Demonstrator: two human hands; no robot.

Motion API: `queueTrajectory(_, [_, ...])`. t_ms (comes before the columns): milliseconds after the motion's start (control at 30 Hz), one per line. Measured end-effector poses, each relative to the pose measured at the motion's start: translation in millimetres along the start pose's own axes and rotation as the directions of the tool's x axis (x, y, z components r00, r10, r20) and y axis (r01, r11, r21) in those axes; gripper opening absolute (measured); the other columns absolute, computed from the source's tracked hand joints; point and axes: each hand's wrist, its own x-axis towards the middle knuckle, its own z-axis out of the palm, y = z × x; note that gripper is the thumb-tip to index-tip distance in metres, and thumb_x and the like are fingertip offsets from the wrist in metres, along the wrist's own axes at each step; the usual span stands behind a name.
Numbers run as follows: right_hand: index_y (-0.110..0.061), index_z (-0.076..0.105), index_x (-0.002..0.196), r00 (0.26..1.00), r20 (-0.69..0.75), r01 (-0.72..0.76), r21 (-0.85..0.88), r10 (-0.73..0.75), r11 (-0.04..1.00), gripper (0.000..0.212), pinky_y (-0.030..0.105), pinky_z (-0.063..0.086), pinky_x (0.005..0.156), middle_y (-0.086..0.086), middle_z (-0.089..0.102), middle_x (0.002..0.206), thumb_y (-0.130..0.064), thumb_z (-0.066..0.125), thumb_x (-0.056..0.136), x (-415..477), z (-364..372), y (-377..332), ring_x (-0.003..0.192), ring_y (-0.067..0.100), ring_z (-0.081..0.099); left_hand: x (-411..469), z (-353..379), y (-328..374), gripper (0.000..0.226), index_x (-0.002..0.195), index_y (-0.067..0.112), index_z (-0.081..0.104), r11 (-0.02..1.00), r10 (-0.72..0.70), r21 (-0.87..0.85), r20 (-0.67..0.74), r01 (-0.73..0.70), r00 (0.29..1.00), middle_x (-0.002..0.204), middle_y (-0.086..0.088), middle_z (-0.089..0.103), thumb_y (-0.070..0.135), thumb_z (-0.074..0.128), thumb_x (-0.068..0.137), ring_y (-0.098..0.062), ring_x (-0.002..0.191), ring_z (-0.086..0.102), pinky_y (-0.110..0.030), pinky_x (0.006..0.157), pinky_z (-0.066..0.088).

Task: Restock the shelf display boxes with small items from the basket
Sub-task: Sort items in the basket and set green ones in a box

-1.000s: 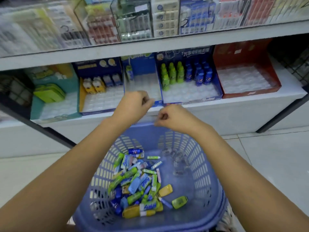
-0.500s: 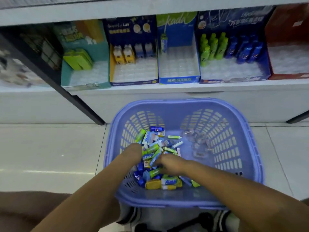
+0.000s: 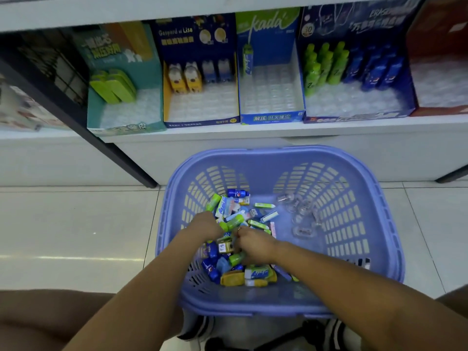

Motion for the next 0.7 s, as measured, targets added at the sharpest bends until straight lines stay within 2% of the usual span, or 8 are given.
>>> queueTrajectory(67, [-0.012, 0.06, 0.107, 0.992, 0.08, -0.119, 0.267, 0.101, 0.956, 0.036, 0.03, 0.044, 0.073, 0.007, 0.057, 0.11, -0.026, 0.074, 0.076, -0.7, -20.3, 7.0, 0.094, 0.021, 0.052, -6.0, -23.8, 5.0, 0.03, 0.062, 0.011, 0.043, 0.97, 0.031, -0.241, 0.044, -0.02, 0.999, 0.06, -0.007, 0.045, 0.018, 0.064, 0.081, -0.019, 0.051, 0.047, -0.026, 0.053, 0.043])
queueTrajectory(133, [-0.015, 0.056, 0.104, 0.981, 0.13, -0.185, 0.426, 0.142, 0.886, 0.037, 0.032, 0.045, 0.071, 0.004, 0.059, 0.103, -0.031, 0.076, 0.077, -4.3, -54.2, 17.3, 0.086, 0.019, 0.055, -19.0, -51.8, 15.5, 0.019, 0.069, 0.007, 0.051, 0.877, 0.097, -0.477, 0.055, -0.059, 0.994, 0.068, -0.012, 0.053, 0.016, 0.06, 0.084, -0.022, 0.06, 0.051, -0.028, 0.06, 0.047])
queueTrajectory(200, [-0.018, 0.057, 0.096, 0.987, 0.069, -0.156, 0.6, 0.143, 0.785, 0.03, 0.029, 0.048, 0.065, 0.002, 0.06, 0.089, -0.027, 0.078, 0.075, -15.5, -94.1, 27.7, 0.073, 0.014, 0.057, -34.7, -75.5, 30.3, 0.011, 0.08, 0.003, 0.058, 0.769, 0.168, -0.631, 0.039, -0.107, 0.985, 0.073, -0.013, 0.062, 0.011, 0.054, 0.086, -0.02, 0.062, 0.053, -0.026, 0.059, 0.046])
queueTrajectory(267, [-0.021, 0.064, 0.089, 0.986, -0.069, -0.049, 0.751, 0.152, 0.659, 0.02, 0.018, 0.048, 0.059, -0.005, 0.063, 0.074, -0.019, 0.078, 0.075, -36.6, -134.3, 35.0, 0.061, 0.003, 0.058, -49.9, -92.3, 48.0, 0.012, 0.09, -0.003, 0.059, 0.677, 0.247, -0.718, 0.01, -0.165, 0.969, 0.07, -0.009, 0.066, 0.005, 0.05, 0.088, -0.014, 0.059, 0.052, -0.021, 0.053, 0.042])
queueTrajectory(400, [-0.021, 0.069, 0.092, 0.903, -0.351, 0.165, 0.816, 0.248, 0.554, 0.023, 0.018, 0.05, 0.075, -0.002, 0.067, 0.085, -0.009, 0.076, 0.074, -83.6, -192.5, 47.8, 0.077, 0.004, 0.06, -77.8, -107.0, 85.0, 0.002, 0.091, 0.003, 0.054, 0.469, 0.425, -0.85, -0.022, -0.241, 0.905, 0.076, -0.009, 0.06, 0.005, 0.053, 0.091, -0.009, 0.053, 0.043, -0.017, 0.043, 0.032])
queueTrajectory(500, [-0.014, 0.063, 0.091, 0.815, -0.486, 0.333, 0.839, 0.316, 0.431, 0.027, 0.015, 0.052, 0.07, -0.003, 0.067, 0.079, 0.004, 0.072, 0.073, -107.9, -215.8, 54.0, 0.073, 0.003, 0.062, -92.8, -110.5, 111.7, 0.005, 0.093, 0.01, 0.061, 0.387, 0.544, -0.859, -0.081, -0.335, 0.835, 0.085, -0.006, 0.07, 0.013, 0.057, 0.092, -0.005, 0.053, 0.039, -0.014, 0.043, 0.029])
queueTrajectory(567, [-0.013, 0.064, 0.092, 0.768, -0.527, 0.41, 0.841, 0.364, 0.354, 0.019, 0.019, 0.053, 0.069, -0.003, 0.069, 0.078, -0.001, 0.067, 0.077, -120.6, -226.9, 56.6, 0.071, 0.007, 0.064, -98.7, -113.9, 127.1, 0.009, 0.101, 0.009, 0.059, 0.322, 0.576, -0.861, -0.153, -0.395, 0.803, 0.086, -0.008, 0.069, 0.012, 0.054, 0.094, -0.003, 0.053, 0.04, -0.013, 0.044, 0.032])
queueTrajectory(700, [-0.01, 0.068, 0.091, 0.696, -0.577, 0.417, 0.809, 0.427, 0.413, 0.014, 0.018, 0.054, 0.066, 0.004, 0.071, 0.081, -0.004, 0.068, 0.079, -139.6, -245.5, 66.3, 0.07, 0.007, 0.066, -105.3, -119.7, 150.9, 0.007, 0.101, 0.007, 0.053, 0.3, 0.536, -0.83, -0.261, -0.47, 0.803, 0.08, -0.005, 0.065, 0.011, 0.053, 0.095, -0.006, 0.055, 0.041, -0.014, 0.046, 0.034])
